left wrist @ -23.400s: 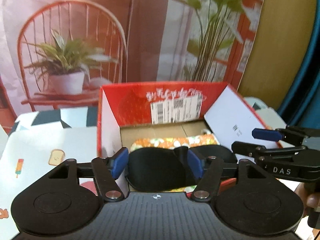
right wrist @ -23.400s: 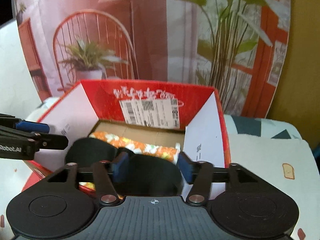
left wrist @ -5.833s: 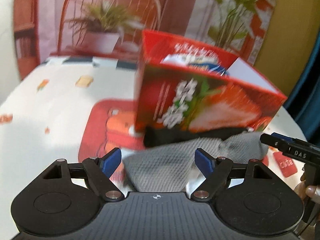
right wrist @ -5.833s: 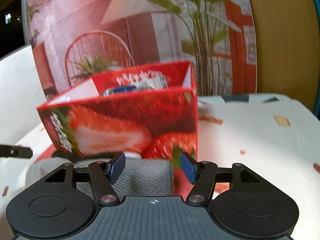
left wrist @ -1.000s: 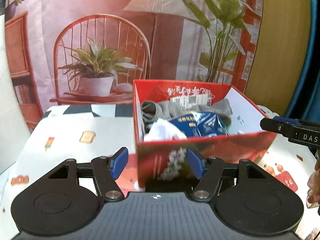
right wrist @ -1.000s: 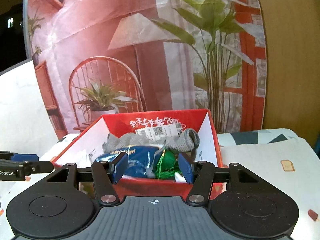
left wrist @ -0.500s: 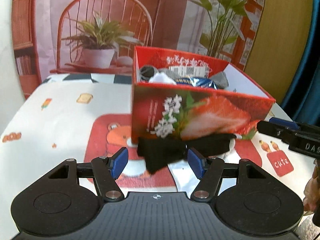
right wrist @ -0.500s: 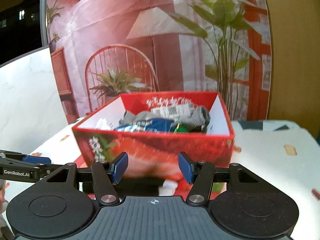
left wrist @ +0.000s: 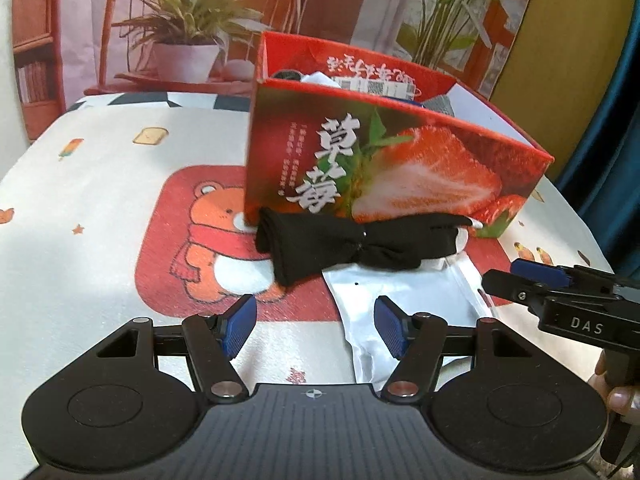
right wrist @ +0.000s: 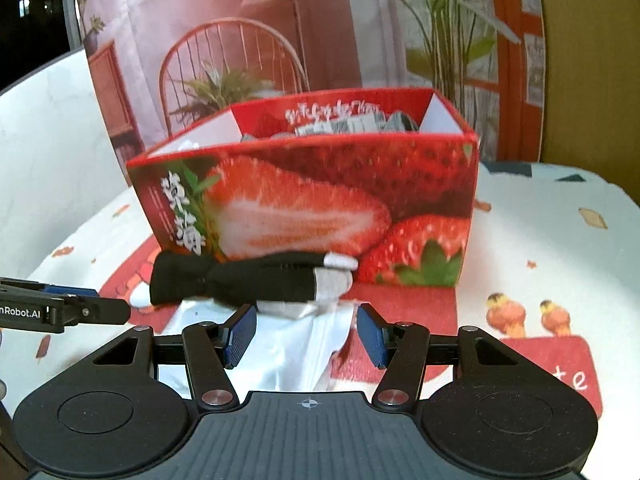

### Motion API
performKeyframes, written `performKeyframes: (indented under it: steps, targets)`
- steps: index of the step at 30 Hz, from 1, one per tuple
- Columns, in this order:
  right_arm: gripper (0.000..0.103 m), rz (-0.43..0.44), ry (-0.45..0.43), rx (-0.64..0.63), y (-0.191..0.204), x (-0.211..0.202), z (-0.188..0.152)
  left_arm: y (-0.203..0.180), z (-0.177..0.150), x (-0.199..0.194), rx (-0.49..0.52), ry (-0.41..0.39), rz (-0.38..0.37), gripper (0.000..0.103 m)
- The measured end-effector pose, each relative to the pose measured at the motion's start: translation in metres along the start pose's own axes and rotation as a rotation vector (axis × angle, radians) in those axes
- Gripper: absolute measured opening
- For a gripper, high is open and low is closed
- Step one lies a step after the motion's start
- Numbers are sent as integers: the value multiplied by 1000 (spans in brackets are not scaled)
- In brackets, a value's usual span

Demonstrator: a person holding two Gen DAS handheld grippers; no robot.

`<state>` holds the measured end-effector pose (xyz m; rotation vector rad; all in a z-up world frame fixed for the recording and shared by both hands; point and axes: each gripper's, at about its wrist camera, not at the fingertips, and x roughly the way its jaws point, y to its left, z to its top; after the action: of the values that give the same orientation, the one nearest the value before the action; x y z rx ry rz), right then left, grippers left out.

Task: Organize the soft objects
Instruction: 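Move both tools down to the black cloth beside the box, then close both tools on the black cloth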

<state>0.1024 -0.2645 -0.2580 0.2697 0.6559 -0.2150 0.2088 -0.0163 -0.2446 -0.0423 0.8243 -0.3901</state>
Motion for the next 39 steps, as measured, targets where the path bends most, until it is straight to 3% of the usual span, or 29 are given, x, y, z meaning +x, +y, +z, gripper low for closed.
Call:
performKeyframes:
  steps: [12, 18, 27, 28, 30, 33, 39]
  targets:
    - [53, -14, 0, 8, -11, 18, 12, 9, 22, 22, -48, -9, 10, 67]
    - [53, 3, -12, 44, -15, 36, 28, 12, 37, 40, -64, -12, -11, 67]
    - [55, 37, 38, 124, -20, 67, 31, 15, 40, 63, -79, 9, -54, 66]
    - [55, 43, 41, 130, -20, 68, 31, 15, 39, 64, -83, 12, -57, 65]
    - [55, 53, 46, 143, -21, 71, 31, 15, 37, 67, -80, 22, -62, 49]
    - [55, 67, 52, 159, -21, 75, 30, 14, 36, 71, -67, 33, -41, 37]
    - [44, 89, 67, 164, -19, 80, 29, 19, 35, 73, -71, 33, -40, 27]
